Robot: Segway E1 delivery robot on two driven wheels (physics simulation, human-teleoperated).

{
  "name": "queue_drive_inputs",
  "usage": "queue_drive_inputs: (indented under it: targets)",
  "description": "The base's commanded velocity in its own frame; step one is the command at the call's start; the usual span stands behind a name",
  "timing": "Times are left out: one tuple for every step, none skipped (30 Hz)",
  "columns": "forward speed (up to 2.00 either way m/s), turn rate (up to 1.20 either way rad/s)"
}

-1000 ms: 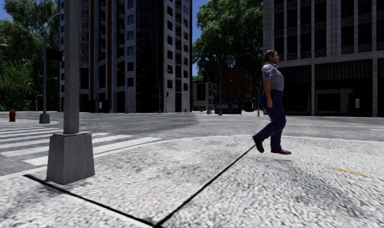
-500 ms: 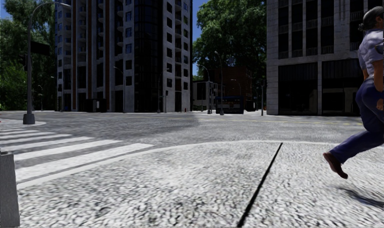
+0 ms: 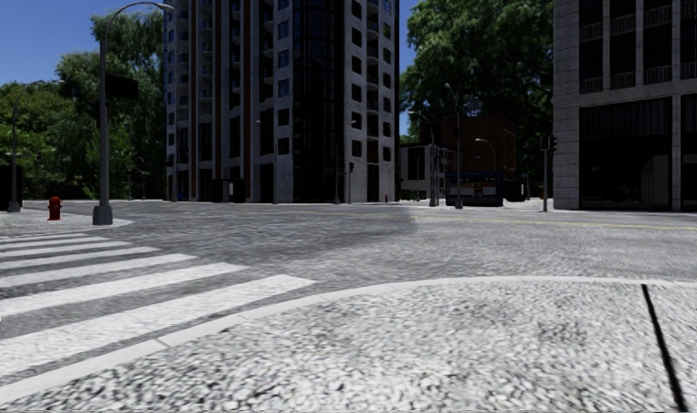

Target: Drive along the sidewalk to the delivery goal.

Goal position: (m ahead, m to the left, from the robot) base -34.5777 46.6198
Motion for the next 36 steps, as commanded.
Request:
queue_drive_inputs:
  targets:
    - [1.91,0.56]
    - [1.9,0.58]
    - [1.9,0.61]
    - [1.9,0.64]
    - [1.89,0.64]
    - [1.88,0.65]
    - [1.87,0.65]
    - [1.87,0.65]
    - [1.86,0.66]
    - [1.84,0.66]
    - [1.83,0.66]
    - [1.82,0.67]
    - [1.81,0.67]
    - [1.78,0.67]
    - [1.74,0.67]
    - [1.66,0.67]
    - [1.62,0.67]
    - [1.59,0.67]
    - [1.57,0.67]
    - [1.55,0.67]
    - [1.53,0.67]
    - [1.51,0.67]
    - [1.48,0.67]
    - [1.43,0.67]
    - [1.37,0.67]
    - [1.36,0.67]
    - [1.36,0.67]
    - [1.35,0.67]
    - [1.35,0.67]
    - [1.35,0.67]
    - [1.35,0.67]
    - [1.35,0.67]
    - [1.35,0.67]
    - [1.35,0.67]
    - [1.35,0.67]
    - [1.35,0.67]
